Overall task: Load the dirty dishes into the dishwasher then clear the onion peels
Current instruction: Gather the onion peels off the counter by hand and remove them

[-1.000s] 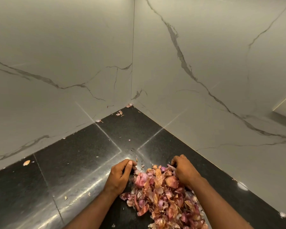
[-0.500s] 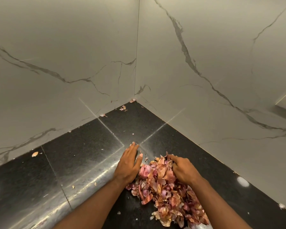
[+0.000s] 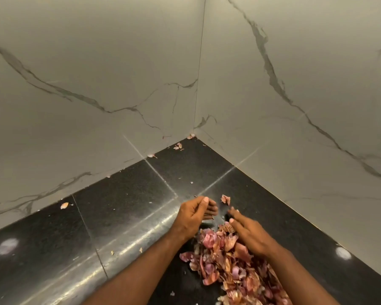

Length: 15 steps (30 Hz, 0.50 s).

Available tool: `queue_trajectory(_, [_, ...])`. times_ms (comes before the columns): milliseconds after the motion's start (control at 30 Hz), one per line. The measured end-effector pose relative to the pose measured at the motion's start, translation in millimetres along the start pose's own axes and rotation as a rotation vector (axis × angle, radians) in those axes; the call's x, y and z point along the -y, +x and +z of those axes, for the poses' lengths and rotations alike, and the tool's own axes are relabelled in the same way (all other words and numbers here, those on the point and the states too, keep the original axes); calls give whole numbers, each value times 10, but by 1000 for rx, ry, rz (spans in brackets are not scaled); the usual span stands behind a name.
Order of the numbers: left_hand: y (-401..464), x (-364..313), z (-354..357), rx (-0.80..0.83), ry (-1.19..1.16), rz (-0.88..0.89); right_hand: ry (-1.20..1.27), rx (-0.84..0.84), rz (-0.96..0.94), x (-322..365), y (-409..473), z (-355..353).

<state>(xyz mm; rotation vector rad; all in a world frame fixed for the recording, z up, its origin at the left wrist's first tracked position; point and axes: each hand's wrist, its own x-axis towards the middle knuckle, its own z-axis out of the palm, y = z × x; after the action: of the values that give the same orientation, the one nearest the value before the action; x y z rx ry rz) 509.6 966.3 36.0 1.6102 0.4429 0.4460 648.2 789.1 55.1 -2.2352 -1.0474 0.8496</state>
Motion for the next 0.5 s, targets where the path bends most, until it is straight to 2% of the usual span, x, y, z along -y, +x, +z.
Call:
queue_trajectory(100, [239, 85, -342, -180, 149, 60, -4, 113, -73, -21, -60, 76])
queue_trajectory(167, [450, 189, -644, -272, 370, 86, 93, 86, -95, 3, -136, 50])
queue_trajectory(267, [787, 317, -1061, -310, 621, -28, 228, -48, -105, -3, -219, -16])
queue_trajectory(333, [1004, 397, -1282, -263, 828, -150, 285, -166, -101, -40, -213, -44])
queue_trajectory(433, [1206, 467, -1352, -81, 1111, -300, 297, -257, -24, -102, -140, -91])
queue_trajectory(500, [1195, 433, -1165, 80, 1224, -272, 237, -300, 26, -135, -48, -122])
